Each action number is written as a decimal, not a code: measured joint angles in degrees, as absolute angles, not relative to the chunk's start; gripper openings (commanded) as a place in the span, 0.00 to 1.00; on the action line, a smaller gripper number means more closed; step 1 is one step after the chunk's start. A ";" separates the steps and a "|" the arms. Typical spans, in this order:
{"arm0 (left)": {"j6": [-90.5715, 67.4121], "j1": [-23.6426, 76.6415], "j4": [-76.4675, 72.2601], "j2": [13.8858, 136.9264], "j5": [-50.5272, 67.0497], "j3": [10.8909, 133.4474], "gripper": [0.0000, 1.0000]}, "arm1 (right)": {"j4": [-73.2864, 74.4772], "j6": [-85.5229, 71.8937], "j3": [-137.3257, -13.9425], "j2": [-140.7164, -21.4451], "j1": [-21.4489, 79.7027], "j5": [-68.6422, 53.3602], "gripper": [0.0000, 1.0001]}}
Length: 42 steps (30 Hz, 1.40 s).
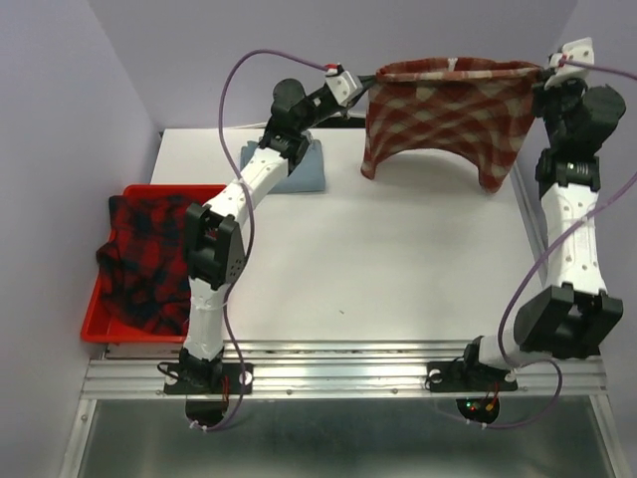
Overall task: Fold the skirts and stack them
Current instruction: Flatten the skirt out
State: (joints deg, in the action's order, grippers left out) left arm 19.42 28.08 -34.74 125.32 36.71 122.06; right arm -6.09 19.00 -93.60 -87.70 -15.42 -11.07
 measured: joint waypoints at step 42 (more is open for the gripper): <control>16.29 26.09 -34.00 134.96 36.91 135.90 0.08 | -6.15 18.00 -109.82 -103.42 -14.85 -13.39 0.01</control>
State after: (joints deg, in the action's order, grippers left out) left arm 16.29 26.09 -34.00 134.96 36.91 135.90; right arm -6.15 18.00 -109.82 -103.42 -14.85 -13.39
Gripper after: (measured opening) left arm 0.083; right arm 0.044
